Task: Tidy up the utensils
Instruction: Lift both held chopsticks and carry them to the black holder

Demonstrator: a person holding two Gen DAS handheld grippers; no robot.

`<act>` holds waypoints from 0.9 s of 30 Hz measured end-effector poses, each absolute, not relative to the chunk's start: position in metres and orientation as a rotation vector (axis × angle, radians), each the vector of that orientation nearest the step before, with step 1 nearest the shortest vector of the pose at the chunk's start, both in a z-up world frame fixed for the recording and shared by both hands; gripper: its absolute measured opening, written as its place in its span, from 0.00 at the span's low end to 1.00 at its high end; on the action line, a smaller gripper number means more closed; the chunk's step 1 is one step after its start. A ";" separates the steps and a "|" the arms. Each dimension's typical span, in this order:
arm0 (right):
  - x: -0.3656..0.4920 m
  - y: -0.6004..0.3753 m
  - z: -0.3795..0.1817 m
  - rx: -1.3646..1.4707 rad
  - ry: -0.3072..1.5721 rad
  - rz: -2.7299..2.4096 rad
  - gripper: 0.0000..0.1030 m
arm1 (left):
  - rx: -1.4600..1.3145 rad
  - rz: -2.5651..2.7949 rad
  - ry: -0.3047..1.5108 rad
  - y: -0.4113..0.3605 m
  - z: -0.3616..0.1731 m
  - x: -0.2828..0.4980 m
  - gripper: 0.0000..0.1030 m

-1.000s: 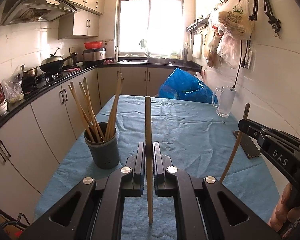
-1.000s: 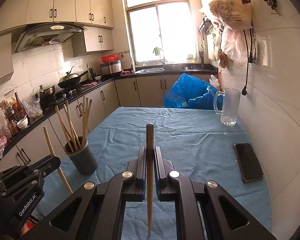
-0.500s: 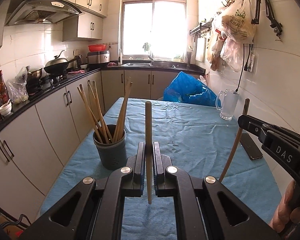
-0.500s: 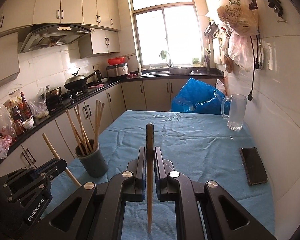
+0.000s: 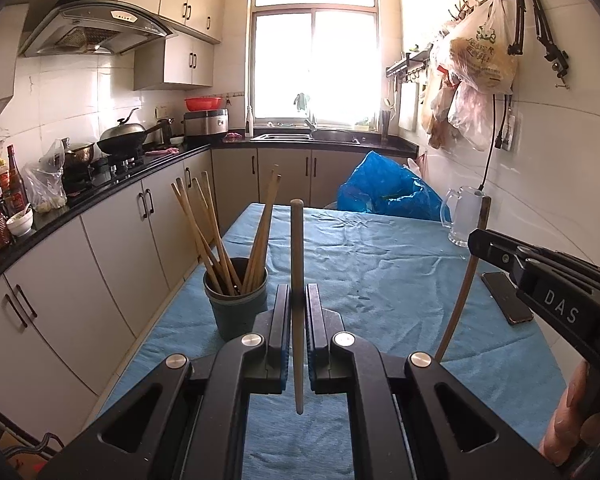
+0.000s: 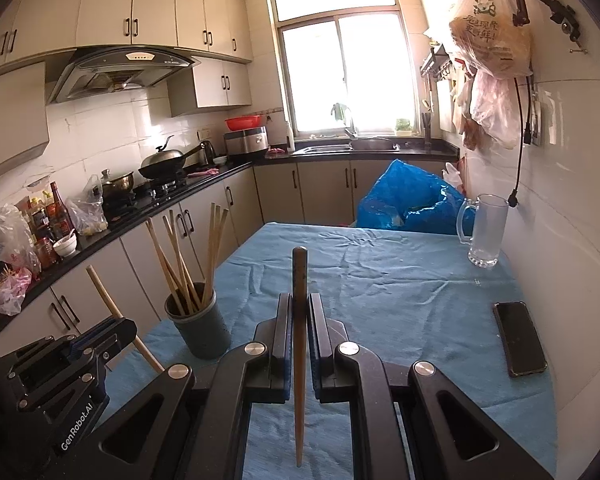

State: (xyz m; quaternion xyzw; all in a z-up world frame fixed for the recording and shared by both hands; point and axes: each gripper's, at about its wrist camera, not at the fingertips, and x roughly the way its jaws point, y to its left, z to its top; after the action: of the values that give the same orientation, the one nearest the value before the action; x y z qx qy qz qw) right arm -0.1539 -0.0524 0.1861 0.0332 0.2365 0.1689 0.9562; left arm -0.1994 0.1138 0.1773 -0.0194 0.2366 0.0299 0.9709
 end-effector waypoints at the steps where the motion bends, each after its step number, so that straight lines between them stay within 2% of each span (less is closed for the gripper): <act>1: -0.154 -0.051 0.186 0.068 0.479 0.346 0.08 | -0.040 0.061 0.477 0.114 0.177 -0.200 0.06; 27: -0.127 -0.020 0.206 0.092 0.455 0.416 0.08 | 0.003 0.093 0.424 0.152 0.207 -0.191 0.06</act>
State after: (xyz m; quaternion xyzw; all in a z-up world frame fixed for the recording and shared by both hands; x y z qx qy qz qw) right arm -0.1269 -0.0204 0.2058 0.0450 0.2238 0.2047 0.9518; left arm -0.1909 0.1516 0.2072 0.0015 0.2104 0.0459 0.9765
